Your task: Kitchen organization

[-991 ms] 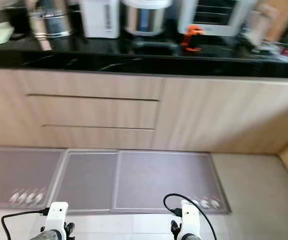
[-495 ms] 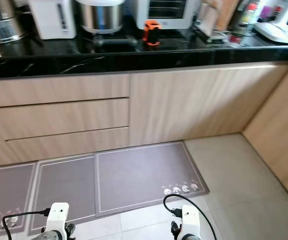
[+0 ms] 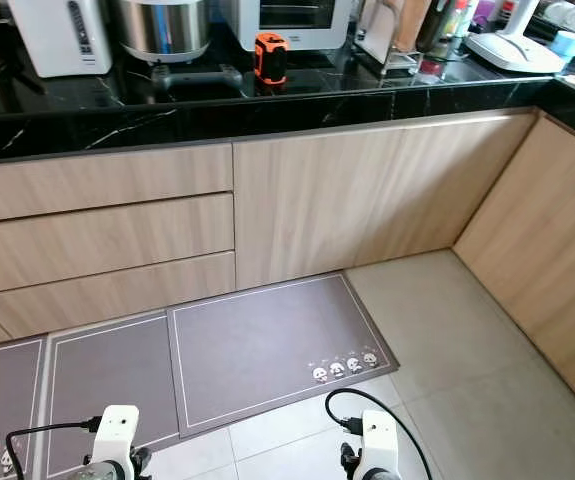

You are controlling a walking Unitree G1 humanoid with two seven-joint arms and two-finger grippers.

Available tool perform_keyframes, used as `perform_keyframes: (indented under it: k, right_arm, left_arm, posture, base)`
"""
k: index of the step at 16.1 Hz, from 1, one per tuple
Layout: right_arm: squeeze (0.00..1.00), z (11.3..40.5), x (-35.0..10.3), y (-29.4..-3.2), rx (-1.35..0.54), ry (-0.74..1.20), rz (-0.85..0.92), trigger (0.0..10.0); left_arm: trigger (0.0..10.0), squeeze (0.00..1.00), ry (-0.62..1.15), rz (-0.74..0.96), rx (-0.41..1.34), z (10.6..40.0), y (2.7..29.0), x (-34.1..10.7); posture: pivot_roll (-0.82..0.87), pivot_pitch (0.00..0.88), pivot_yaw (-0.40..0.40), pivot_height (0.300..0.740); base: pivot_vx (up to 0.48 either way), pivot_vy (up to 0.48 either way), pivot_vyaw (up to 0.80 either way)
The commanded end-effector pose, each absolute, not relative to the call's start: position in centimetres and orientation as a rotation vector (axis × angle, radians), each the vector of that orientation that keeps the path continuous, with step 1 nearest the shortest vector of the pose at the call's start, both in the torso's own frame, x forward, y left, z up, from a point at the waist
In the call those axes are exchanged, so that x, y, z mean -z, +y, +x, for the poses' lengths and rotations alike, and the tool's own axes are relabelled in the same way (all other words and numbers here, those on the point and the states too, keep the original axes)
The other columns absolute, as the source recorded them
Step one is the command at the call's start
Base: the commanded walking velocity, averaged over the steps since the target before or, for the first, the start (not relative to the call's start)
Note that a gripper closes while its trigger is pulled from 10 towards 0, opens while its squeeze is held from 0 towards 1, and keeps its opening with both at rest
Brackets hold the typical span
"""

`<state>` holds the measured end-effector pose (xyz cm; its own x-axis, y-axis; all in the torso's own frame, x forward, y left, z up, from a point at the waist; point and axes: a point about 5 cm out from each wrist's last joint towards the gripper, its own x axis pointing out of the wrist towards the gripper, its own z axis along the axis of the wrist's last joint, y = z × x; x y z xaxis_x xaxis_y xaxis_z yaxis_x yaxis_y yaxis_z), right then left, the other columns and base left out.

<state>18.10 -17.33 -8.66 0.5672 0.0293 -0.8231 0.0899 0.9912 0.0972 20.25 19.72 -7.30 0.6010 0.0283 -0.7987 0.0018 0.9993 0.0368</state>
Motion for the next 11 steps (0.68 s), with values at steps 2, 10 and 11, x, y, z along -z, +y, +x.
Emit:
perform_keyframes:
  k: [2, 10, 11]
  right_arm:
    - [0.00, 18.01, 8.68, -17.67, 0.037, 0.976, 0.122, 10.0]
    - [0.00, 18.02, 8.67, -17.63, 0.035, 0.976, 0.122, 10.0]
    - [0.00, 18.03, 8.67, -17.63, 0.034, 0.976, 0.121, 10.0]
  left_arm:
    - [10.0, 0.00, 0.959, 0.075, 0.020, 19.61, 19.44, 7.70]
    - [10.0, 0.00, 0.962, 0.092, 0.027, 19.51, 19.36, 7.77]
    - [10.0, 0.00, 0.961, 0.092, 0.027, 19.51, 19.37, 7.77]
  posture:
    - [0.03, 0.069, -0.096, 0.740]
    - [0.04, 0.072, -0.096, 0.740]
    - [0.04, 0.072, -0.096, 0.740]
  base:
    - [0.304, 0.000, -0.57]
    - [0.080, 0.000, -0.58]
    - [0.000, 0.000, -0.58]
